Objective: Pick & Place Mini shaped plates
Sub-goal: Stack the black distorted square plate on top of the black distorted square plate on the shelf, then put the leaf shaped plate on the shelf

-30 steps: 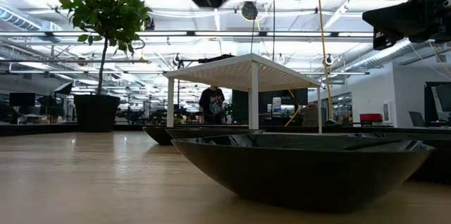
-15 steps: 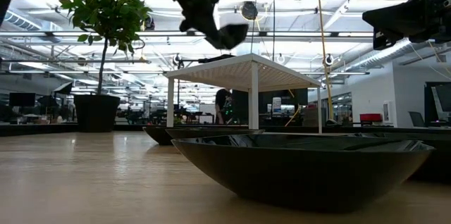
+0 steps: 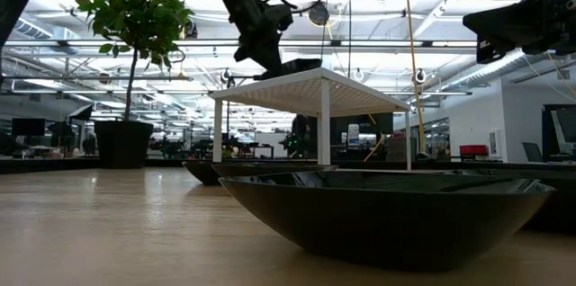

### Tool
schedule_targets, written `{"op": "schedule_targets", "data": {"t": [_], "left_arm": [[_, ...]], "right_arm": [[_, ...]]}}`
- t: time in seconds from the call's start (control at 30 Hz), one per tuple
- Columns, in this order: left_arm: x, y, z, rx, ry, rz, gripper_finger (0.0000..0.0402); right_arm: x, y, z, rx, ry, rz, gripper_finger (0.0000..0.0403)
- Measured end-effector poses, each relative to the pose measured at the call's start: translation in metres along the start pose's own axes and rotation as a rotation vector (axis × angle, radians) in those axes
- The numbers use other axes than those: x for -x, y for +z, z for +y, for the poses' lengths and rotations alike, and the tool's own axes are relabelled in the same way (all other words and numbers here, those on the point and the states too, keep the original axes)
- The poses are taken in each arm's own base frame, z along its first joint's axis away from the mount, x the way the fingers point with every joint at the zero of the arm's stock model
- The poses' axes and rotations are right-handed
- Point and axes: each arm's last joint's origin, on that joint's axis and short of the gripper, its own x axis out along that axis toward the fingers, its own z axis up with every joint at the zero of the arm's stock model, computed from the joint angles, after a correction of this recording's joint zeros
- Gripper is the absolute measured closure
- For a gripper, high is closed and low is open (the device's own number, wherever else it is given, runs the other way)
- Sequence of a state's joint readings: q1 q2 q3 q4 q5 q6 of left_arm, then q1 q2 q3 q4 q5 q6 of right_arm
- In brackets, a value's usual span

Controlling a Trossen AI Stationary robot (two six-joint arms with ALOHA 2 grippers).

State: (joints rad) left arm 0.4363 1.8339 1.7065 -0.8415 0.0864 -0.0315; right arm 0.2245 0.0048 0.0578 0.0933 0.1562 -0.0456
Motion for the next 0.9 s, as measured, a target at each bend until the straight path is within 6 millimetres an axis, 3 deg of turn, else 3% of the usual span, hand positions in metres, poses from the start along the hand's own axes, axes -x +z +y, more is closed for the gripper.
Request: {"op": "schedule_targets", "data": {"t": [0.17,0.43,0.67,0.9], "left_arm": [[0.003,0.002,-0.003,-0.007,-0.004,-0.029,0.0395],[0.010,0.003,-0.008,0.015,-0.009,-0.050,0.0347],[0.029,0.004,-0.012,0.006,-0.010,-0.094,0.0316],[0.060,0.009,-0.016,-0.010,0.057,-0.222,0.0314]], "right_arm": [[0.000,0.000,0.000,0.000,0.000,0.000,0.0403],[0.000,0.000,0.000,0.000,0.000,0.000,0.0403],[0.000,0.000,0.000,0.000,0.000,0.000,0.0403],[0.000,0.000,0.000,0.000,0.000,0.000,0.0403]]}}
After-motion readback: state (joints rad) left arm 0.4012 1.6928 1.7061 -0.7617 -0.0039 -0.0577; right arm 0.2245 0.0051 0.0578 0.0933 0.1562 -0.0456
